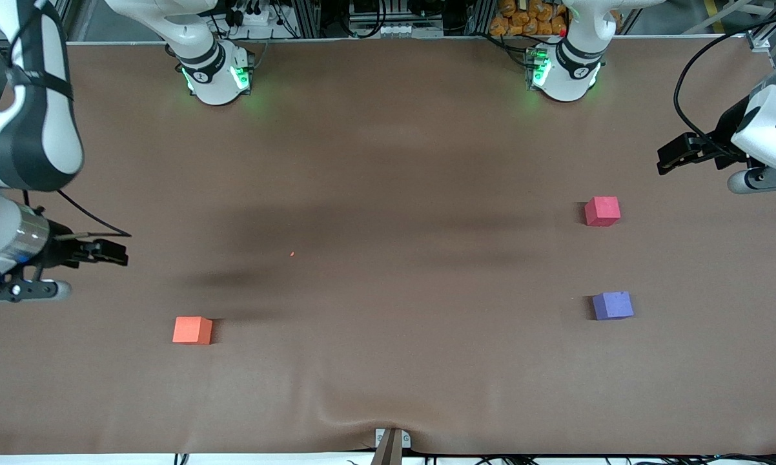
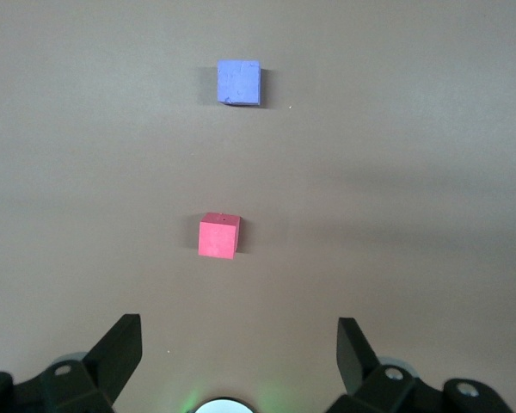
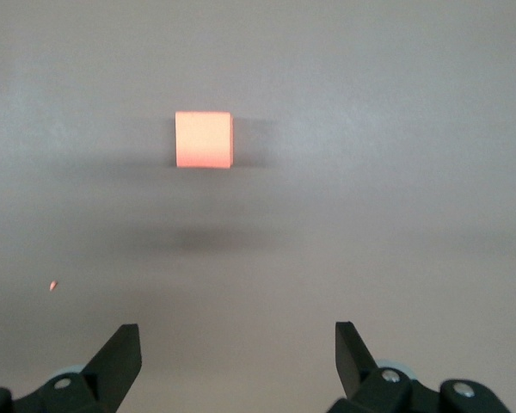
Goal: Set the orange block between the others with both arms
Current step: 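Reach the right gripper down toward the orange cube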
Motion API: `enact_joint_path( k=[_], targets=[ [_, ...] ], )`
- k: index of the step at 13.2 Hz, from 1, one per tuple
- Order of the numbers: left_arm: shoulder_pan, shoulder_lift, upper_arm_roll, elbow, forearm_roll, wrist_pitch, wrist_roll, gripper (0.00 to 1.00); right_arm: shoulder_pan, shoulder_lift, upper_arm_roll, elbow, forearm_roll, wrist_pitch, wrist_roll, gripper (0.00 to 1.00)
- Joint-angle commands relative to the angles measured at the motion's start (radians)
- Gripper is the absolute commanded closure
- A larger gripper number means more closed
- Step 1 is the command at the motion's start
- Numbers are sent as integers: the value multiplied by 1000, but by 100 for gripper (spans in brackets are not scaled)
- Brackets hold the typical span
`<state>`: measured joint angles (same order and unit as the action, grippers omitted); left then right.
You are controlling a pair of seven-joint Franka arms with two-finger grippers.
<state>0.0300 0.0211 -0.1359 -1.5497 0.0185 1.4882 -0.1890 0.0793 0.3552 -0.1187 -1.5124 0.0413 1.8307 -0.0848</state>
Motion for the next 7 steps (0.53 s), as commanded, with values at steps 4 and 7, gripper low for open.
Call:
enact_joint_path(
  k=[4,7],
  targets=[
    [10,2,-7,19,-14,6,19,0,14,112,1,4,70,151,14,0],
    [10,11,-5,17,-14,36,19,0,16,154,1,4,130,209,14,0]
  ],
)
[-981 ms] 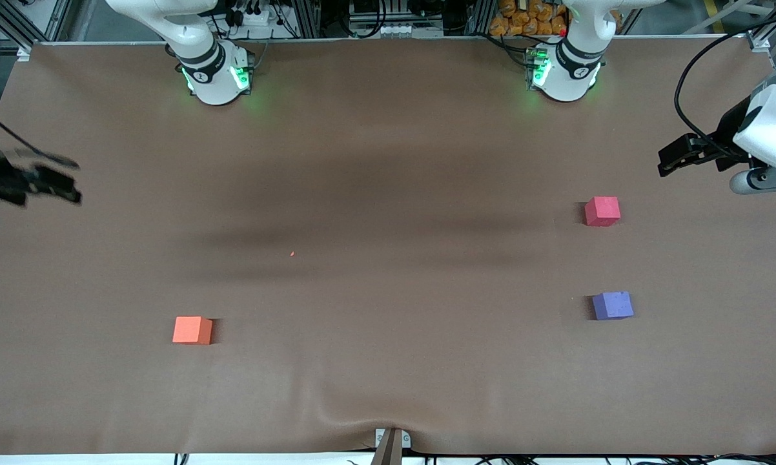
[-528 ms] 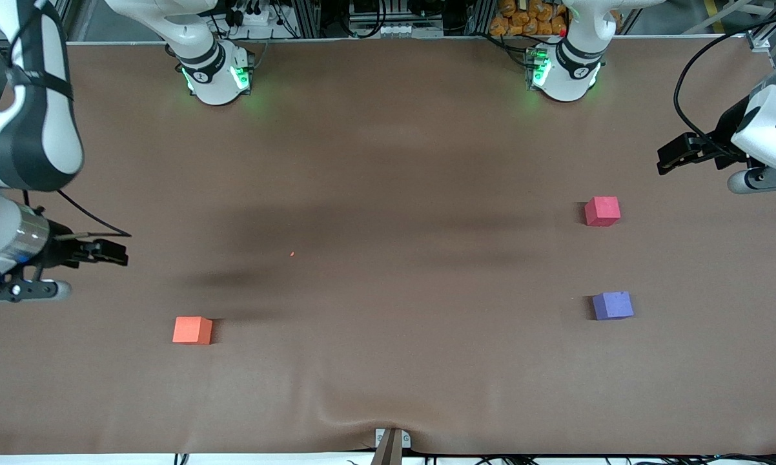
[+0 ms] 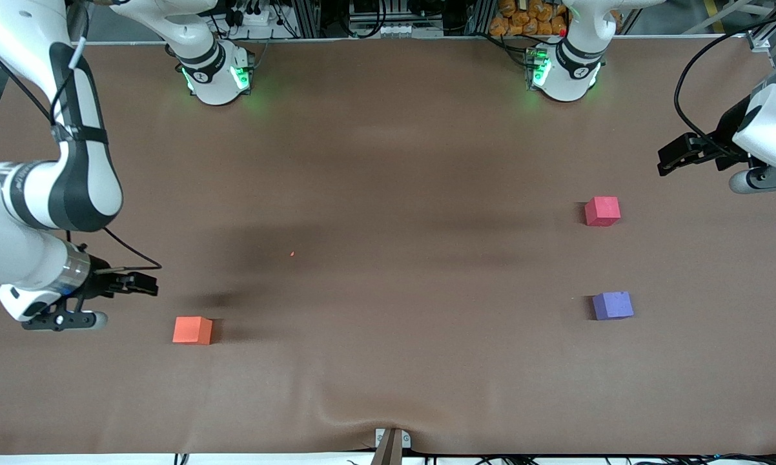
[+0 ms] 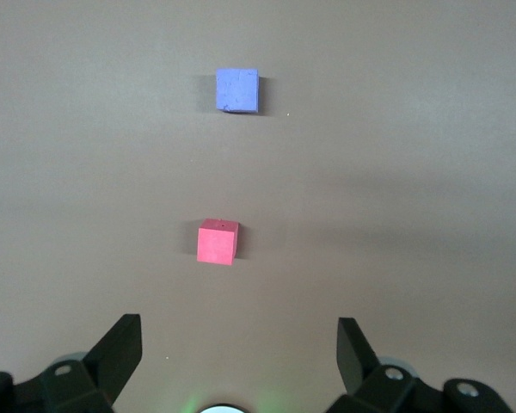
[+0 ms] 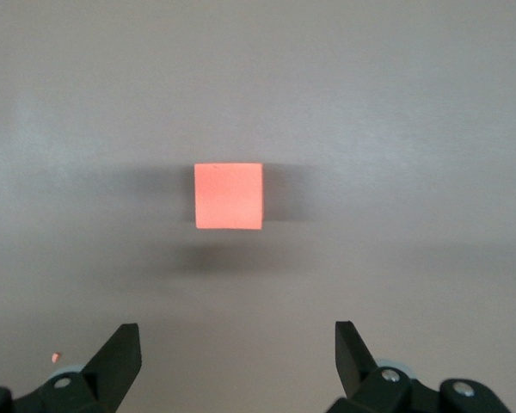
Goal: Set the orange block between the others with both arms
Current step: 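Reach the right gripper down toward the orange cube, then lower the right gripper over the orange cube and close on it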
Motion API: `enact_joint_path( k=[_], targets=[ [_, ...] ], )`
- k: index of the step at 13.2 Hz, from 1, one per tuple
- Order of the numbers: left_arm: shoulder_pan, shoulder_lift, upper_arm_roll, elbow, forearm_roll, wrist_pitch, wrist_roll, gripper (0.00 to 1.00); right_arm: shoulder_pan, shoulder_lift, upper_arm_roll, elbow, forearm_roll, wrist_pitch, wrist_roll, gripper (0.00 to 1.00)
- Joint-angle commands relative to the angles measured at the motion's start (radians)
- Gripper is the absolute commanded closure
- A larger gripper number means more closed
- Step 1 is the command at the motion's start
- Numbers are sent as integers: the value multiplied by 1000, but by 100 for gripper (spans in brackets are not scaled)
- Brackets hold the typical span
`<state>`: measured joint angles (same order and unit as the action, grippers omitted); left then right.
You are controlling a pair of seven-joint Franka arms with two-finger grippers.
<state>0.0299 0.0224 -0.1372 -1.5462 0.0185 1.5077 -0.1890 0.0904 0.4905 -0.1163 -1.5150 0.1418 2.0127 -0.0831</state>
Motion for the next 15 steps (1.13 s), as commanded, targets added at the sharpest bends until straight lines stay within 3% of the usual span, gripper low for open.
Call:
enact_joint_path(
  k=[1,13,15],
  targets=[
    [8,19,-4,14,-12,23,19,0,5,32,-2,7,30,44,13,0],
    [7,24,-4,11,-12,49,19,0,55,124,-2,7,30,236,14,0],
    [5,28,-4,14,-14,49,19,0,58,149,-2,9,30,247,98,0]
  ],
)
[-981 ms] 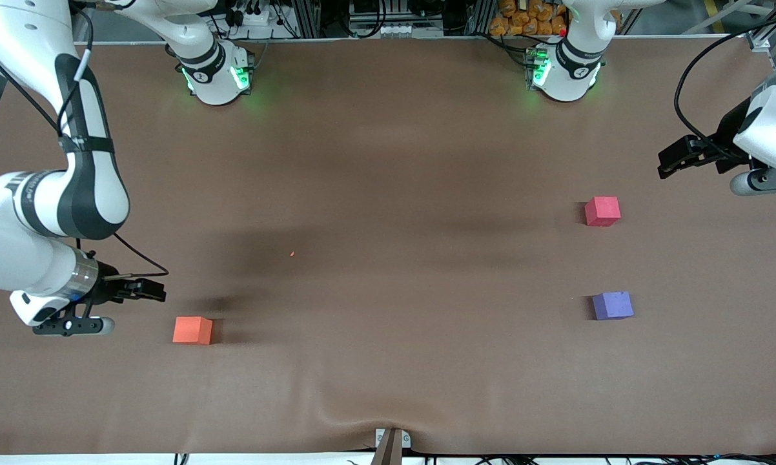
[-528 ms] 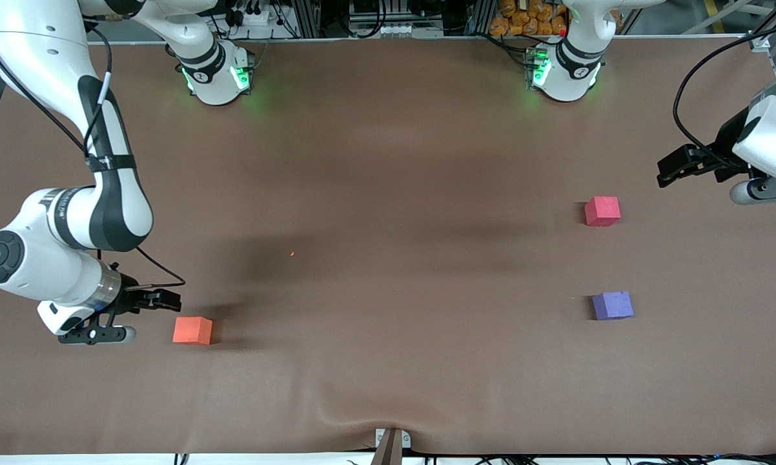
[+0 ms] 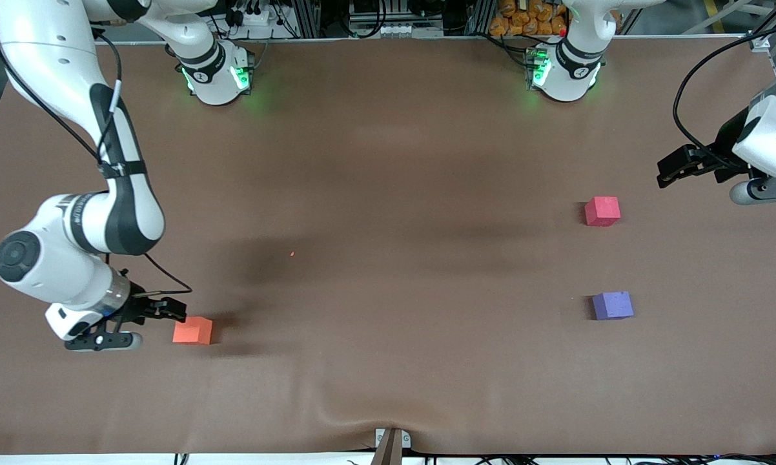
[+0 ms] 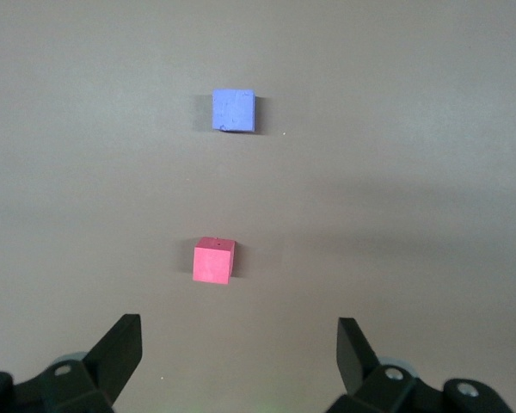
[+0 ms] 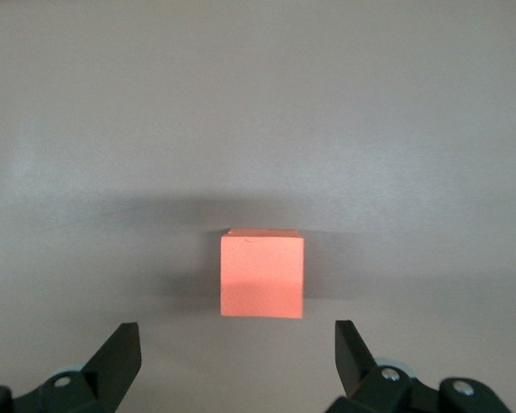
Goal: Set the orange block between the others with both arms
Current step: 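Lower the right gripper over the orange cube and close on it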
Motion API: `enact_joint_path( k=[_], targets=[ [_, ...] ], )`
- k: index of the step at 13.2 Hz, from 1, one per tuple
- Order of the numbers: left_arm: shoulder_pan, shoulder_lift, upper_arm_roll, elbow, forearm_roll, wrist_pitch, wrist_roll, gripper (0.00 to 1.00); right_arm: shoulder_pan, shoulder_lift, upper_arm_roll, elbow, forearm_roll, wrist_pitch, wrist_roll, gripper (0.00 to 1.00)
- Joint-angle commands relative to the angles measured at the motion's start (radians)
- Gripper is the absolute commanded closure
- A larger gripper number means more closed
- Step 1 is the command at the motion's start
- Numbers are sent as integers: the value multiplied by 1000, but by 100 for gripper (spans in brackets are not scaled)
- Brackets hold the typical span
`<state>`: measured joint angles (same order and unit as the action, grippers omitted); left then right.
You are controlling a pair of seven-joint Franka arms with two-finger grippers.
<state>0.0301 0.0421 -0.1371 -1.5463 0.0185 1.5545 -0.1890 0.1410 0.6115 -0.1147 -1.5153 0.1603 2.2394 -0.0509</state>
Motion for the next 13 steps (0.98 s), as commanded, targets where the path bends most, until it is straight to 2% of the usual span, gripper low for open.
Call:
enact_joint_path(
  k=[1,3,13],
  targets=[
    [5,9,-4,14,-14,2,19,0,8,37,-3,9,10,31,109,0],
    [4,10,-4,14,-14,4,19,0,6,59,-3,7,8,86,103,0],
    [7,10,-4,12,-14,4,19,0,-11,131,-3,9,1,127,98,0]
  ],
)
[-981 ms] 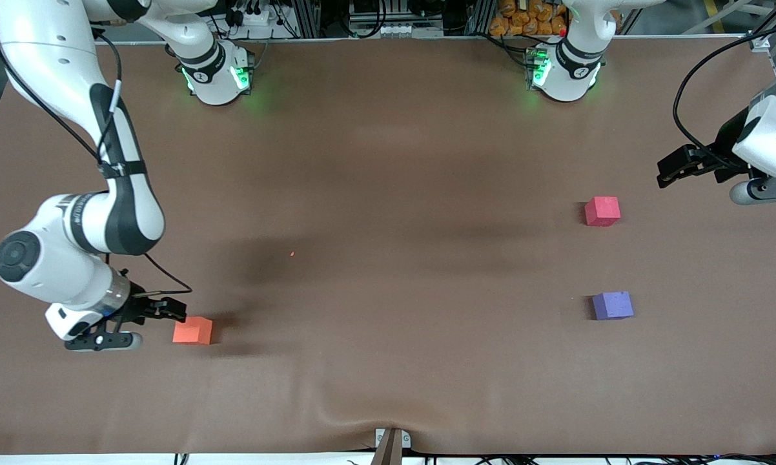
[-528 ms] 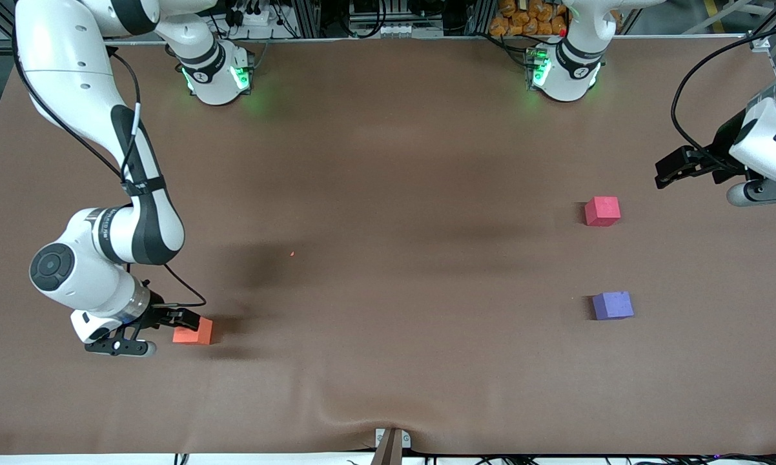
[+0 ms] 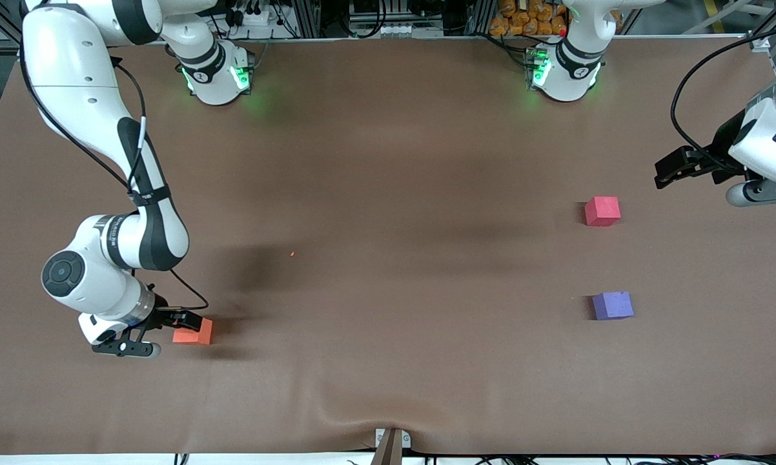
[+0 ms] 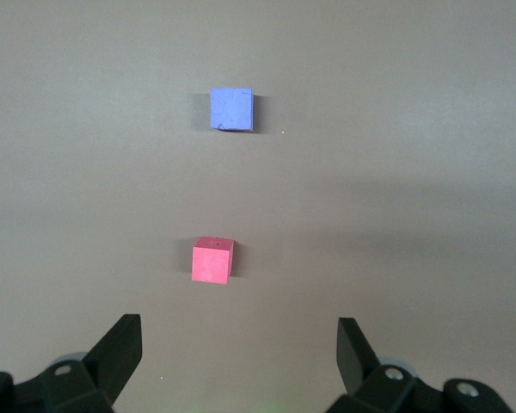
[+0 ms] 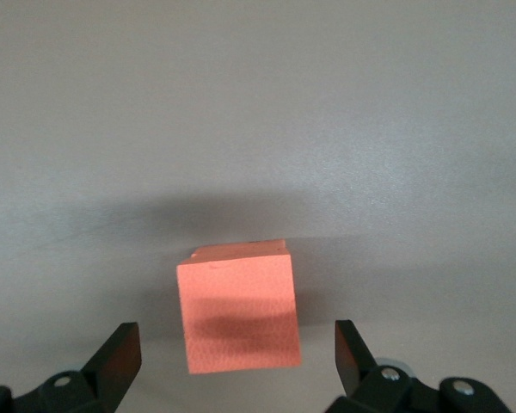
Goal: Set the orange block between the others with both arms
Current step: 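Lower the right gripper over the orange cube and close on it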
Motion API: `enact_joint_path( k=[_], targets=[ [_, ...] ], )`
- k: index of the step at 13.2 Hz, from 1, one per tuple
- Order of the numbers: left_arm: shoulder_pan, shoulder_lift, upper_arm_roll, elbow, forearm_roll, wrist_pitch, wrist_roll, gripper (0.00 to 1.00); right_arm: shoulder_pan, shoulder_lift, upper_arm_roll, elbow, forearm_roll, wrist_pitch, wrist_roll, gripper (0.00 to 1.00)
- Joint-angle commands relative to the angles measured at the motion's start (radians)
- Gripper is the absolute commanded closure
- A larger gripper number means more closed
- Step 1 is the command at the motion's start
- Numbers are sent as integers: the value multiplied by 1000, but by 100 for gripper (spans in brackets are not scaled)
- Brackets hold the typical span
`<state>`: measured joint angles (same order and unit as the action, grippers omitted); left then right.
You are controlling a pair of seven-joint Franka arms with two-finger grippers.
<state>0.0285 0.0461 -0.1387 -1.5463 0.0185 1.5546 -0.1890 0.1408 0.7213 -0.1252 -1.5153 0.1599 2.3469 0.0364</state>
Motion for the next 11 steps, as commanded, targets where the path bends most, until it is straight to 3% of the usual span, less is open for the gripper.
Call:
enact_joint_path(
  k=[1,11],
  targets=[
    [8,6,-4,12,-14,4,19,0,-12,33,7,9,4,34,13,0],
    [4,6,-9,9,-15,2,19,0,0,66,7,9,39,88,26,0]
  ],
)
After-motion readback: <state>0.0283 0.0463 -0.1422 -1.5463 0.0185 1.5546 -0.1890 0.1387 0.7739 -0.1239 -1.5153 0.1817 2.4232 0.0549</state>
